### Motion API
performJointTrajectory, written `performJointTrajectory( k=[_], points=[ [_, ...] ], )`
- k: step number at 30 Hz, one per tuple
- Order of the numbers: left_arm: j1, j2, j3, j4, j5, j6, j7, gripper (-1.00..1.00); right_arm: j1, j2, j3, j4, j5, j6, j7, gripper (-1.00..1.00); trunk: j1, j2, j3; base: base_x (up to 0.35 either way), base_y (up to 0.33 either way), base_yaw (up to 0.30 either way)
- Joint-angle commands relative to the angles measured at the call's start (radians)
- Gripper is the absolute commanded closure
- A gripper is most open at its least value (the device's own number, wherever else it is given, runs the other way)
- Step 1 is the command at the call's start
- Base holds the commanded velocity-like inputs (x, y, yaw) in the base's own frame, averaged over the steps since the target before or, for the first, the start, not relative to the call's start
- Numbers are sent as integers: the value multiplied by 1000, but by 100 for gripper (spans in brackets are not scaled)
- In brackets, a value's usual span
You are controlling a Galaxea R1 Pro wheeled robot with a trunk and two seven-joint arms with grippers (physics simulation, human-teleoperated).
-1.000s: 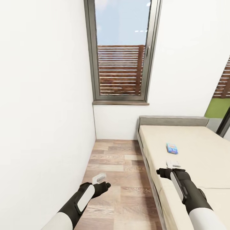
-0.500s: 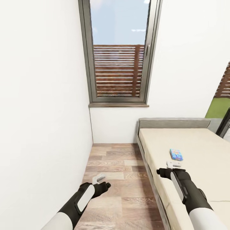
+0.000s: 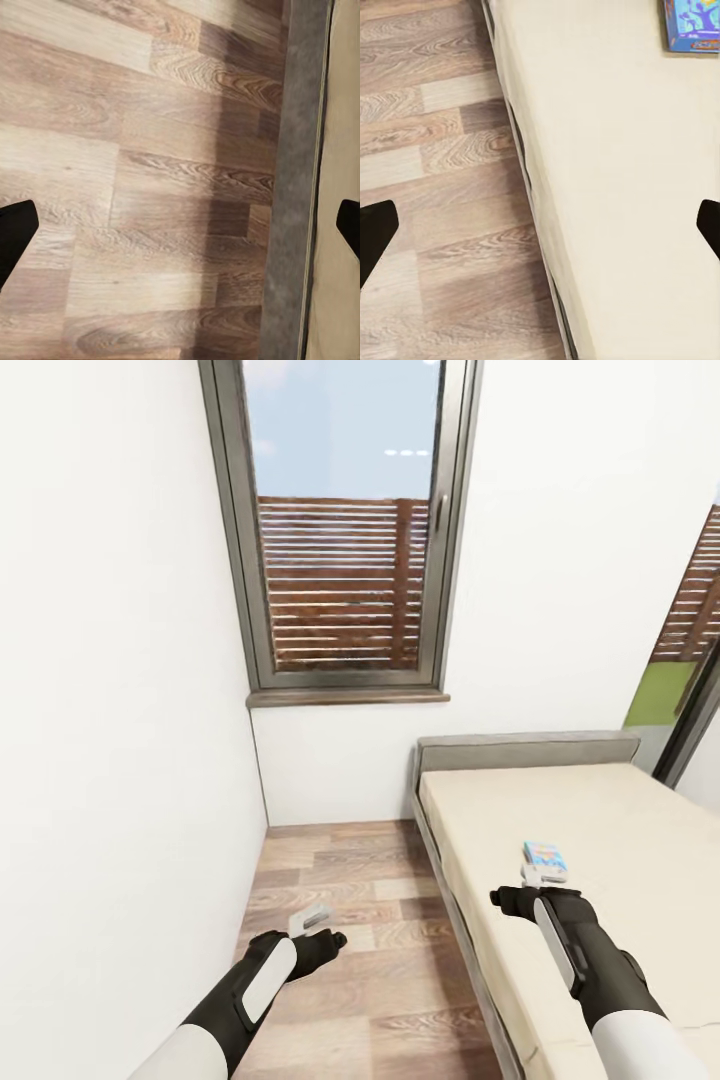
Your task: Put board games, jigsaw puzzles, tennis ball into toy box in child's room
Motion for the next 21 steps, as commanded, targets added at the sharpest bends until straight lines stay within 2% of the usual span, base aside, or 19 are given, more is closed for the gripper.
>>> performJointTrajectory(
  k=[1, 17, 21],
  points=[
    [-1, 1, -3, -2, 11, 1, 10, -100, -1, 0, 0, -1, -4, 5, -3, -100, 1, -1, -1, 341, 2, -15],
    [-1, 1, -3, -1, 11, 2, 10, -100, -1, -1, -1, -1, -4, 5, -3, -100, 1, -1, -1, 341, 1, -6],
    [-1, 1, -3, -1, 11, 2, 10, -100, -1, 1, -1, -4, -4, 4, -3, -100, 1, -1, -1, 341, 13, -135]
  ],
)
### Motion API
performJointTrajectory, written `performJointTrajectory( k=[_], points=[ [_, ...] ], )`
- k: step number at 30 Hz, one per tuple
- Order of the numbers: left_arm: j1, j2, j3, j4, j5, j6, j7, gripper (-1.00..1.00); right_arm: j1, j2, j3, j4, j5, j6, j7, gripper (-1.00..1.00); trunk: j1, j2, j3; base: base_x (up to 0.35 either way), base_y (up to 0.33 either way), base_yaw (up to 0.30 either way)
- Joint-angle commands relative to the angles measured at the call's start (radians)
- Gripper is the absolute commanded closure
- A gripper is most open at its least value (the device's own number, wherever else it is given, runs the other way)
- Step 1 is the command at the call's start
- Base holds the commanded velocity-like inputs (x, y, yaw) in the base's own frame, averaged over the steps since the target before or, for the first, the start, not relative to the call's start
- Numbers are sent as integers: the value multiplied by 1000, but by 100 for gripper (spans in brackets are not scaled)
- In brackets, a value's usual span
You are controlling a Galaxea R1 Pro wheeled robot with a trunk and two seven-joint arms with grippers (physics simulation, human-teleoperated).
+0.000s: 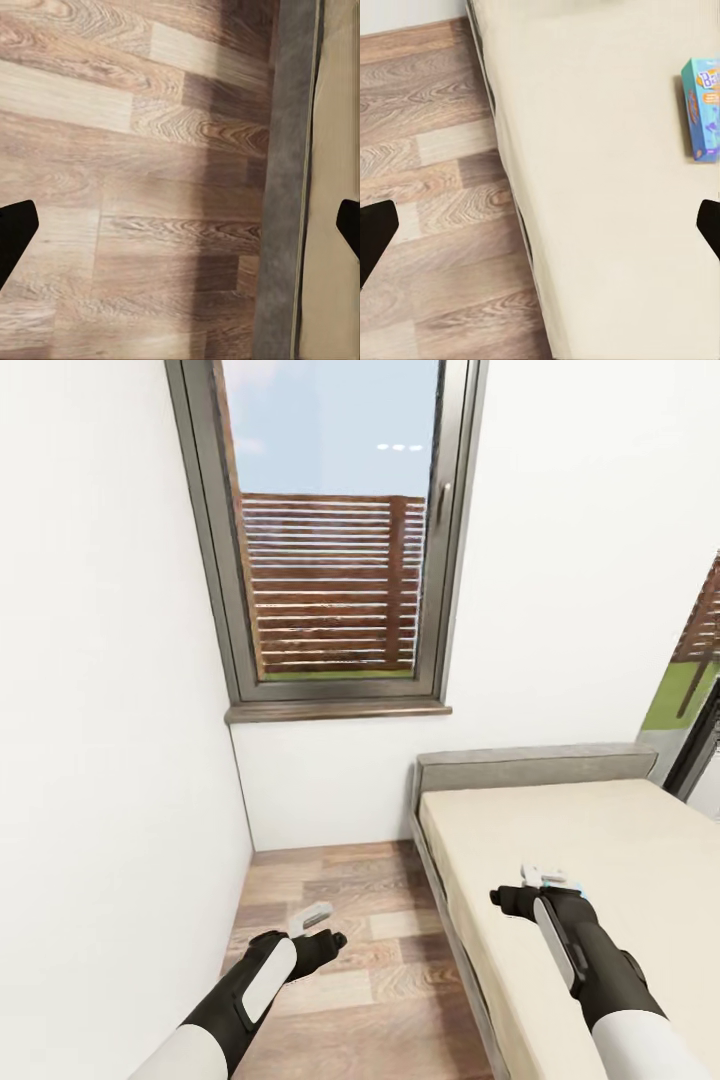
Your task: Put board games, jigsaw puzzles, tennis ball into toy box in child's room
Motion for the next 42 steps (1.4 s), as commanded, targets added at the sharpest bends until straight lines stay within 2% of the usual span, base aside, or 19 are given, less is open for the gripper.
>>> performJointTrajectory(
  k=[1, 14, 29, 42],
  points=[
    [0, 1, -3, -2, 11, 2, 9, -100, -1, 1, 0, -2, -4, 4, -3, -100, 1, -1, -1, 342, 58, -233],
    [0, 1, -3, -2, 11, 1, 9, -100, -1, -1, 0, -4, -4, 4, -3, -100, 1, -1, -1, 342, 100, -222],
    [0, 2, -4, -2, 11, 0, 9, -100, -1, -2, 0, -4, -4, 4, -2, -100, 1, -1, -1, 291, 208, -20],
    [0, 1, -5, -3, 11, 0, 6, -100, -1, -3, -1, -4, -4, 4, -1, -100, 1, -1, -1, 104, 39, -1]
  ],
)
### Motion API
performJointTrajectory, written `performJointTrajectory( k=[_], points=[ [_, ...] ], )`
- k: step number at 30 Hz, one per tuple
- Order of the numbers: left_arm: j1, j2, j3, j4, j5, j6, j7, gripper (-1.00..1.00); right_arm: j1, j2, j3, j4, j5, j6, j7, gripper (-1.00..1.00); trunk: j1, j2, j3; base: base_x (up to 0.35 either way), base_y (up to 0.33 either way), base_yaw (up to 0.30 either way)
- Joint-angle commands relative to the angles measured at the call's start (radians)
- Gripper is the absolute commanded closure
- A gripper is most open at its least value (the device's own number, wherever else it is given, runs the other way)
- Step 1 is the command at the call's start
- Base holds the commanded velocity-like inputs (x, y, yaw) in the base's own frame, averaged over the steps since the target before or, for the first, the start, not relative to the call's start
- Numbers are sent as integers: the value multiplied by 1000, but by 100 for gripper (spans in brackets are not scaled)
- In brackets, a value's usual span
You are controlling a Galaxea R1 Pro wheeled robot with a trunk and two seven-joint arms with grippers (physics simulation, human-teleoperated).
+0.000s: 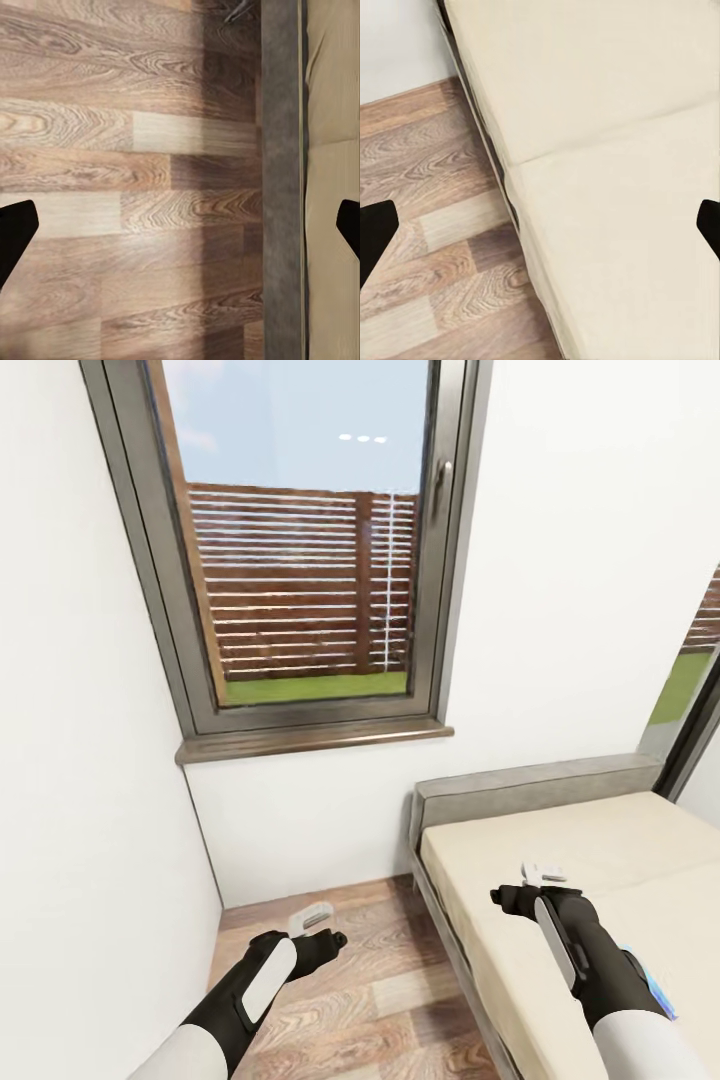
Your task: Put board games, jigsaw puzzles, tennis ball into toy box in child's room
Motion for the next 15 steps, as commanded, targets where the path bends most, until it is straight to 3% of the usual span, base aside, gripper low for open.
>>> performJointTrajectory(
  k=[1, 11, 15],
  points=[
    [-1, 1, -4, -2, 11, 2, 10, -100, -1, 0, 0, -1, -4, 5, -3, -100, 0, -1, -1, 247, 4, 0],
    [0, 1, -4, -2, 11, 1, 10, -100, -1, 0, 4, -1, -4, 3, 0, -100, 0, -1, -1, 318, 1, 0],
    [0, 1, -4, -2, 11, 2, 10, -100, 0, -1, 4, -1, -4, -9, 1, -100, 0, -1, -1, 201, 0, 0]
  ],
)
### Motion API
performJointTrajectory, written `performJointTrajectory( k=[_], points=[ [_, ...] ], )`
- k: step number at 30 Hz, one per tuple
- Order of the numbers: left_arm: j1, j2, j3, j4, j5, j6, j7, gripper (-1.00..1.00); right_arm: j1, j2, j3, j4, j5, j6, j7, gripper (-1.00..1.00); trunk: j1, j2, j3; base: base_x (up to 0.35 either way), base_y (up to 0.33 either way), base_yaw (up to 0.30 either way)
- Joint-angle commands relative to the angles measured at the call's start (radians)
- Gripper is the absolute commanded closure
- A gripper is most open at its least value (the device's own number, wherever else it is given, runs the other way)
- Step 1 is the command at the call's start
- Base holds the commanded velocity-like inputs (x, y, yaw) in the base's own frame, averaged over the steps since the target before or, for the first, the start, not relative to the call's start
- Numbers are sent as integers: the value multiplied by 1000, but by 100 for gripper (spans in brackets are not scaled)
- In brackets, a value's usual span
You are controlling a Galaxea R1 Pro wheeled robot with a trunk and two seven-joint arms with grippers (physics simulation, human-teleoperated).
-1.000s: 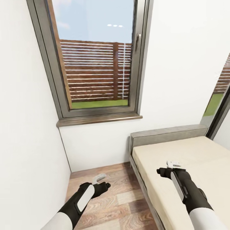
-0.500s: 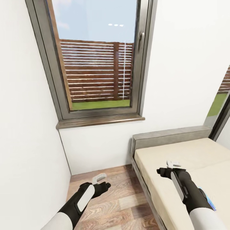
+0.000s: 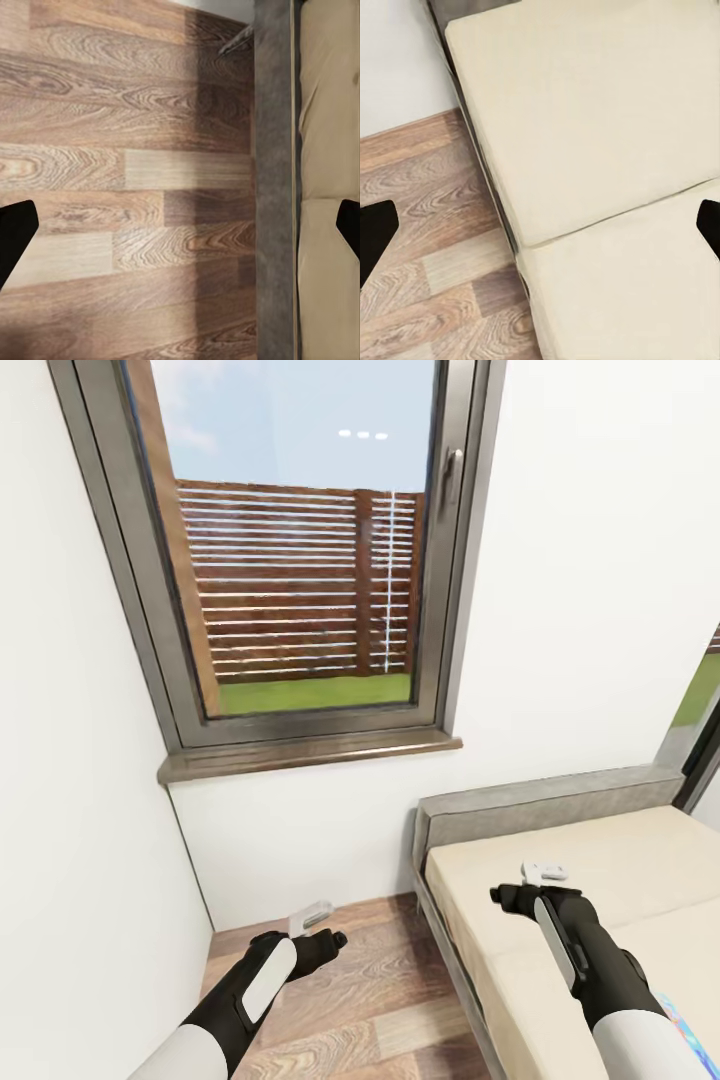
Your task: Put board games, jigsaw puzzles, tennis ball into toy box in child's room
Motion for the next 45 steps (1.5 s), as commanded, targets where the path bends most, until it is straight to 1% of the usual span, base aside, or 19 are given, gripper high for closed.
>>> performJointTrajectory(
  k=[1, 5, 10, 11, 14, 15, 17, 19, 20, 21, 22, 23, 26, 28, 30, 31, 36, 37, 45],
  points=[
    [-1, 1, -3, -2, 11, 2, 9, -100, 0, 0, 0, -2, -4, -1, -2, -100, 0, -1, -1, 111, 0, 0],
    [-1, 1, -3, -1, 11, 2, 7, -100, 1, 1, 2, -36, -4, -14, -6, -100, 0, -1, -1, 47, 0, 0],
    [0, 1, -3, -2, 11, 8, 2, -100, -2, -5, -2, -42, 0, -11, -7, -100, 0, -1, -1, 10, 0, 0],
    [-1, 1, -5, -3, 10, 28, 12, -100, -10, -97, -58, -21, -8, 7, -6, -100, 0, -1, -1, 1, 0, 0],
    [-1, 1, -28, -2, -2, 32, 24, -100, -24, -137, -108, 15, -9, 42, -5, -100, 0, -1, -1, 0, 0, 0],
    [0, 1, -53, 0, -6, 33, 33, -100, -53, -190, -164, 77, -9, 80, -3, -100, 0, -1, -1, 0, 0, 0],
    [0, 0, -62, 1, -3, 33, 36, -100, -71, -224, -191, 135, -10, 94, -2, -100, 0, -1, -1, 0, 0, 0],
    [0, 1, -67, 1, 11, 34, 37, -100, -82, -254, -209, 188, -11, 100, -1, -100, 0, -1, -1, 0, 0, 0],
    [0, 2, -68, 1, 24, 34, 38, -100, -86, -267, -215, 209, -11, 101, -1, -100, 0, -1, -1, 0, 0, 0],
    [1, 3, -70, 0, 58, 36, 39, -100, -92, -286, -223, 242, -12, 97, 0, -100, 0, -1, -1, 0, 0, 0],
    [1, 4, -72, 0, 79, 36, 39, -100, -93, -294, -227, 255, -11, 92, 0, -100, 0, -1, -1, 0, 0, 0],
    [1, 4, -72, 0, 79, 36, 39, -100, -93, -294, -227, 255, -11, 92, 0, -100, 0, -1, -1, 0, 0, 0],
    [1, 5, -77, 0, 127, 38, 40, -100, -91, -315, -232, 279, -11, 72, 0, -100, 0, -1, -1, 0, 0, -3],
    [0, 6, -80, 0, 147, 38, 41, -100, -89, -329, -234, 289, -10, 62, 2, -100, 4, -8, -4, 0, 0, -44],
    [0, 6, -82, 0, 153, 38, 41, -100, -87, -334, -235, 292, -9, 58, 4, -100, 12, -22, -10, 0, 0, -78],
    [0, 6, -85, 0, 166, 38, 42, -100, -75, -345, -237, 299, -10, 53, 18, -100, 16, -29, -14, 0, 0, -179],
    [-1, 8, -87, 0, 175, 39, 41, -100, -64, -353, -238, 303, -10, 55, 52, -100, 35, -64, -29, 0, 0, -175],
    [-1, 11, -88, -1, 181, 40, 41, -100, -49, -354, -238, 305, -9, 55, 79, -100, 39, -71, -32, 0, 0, -29],
    [-1, 12, -89, -1, 181, 41, 42, -100, -45, -355, -241, 306, -12, 55, 86, -100, 69, -127, -57, 0, 0, -12]
  ],
)
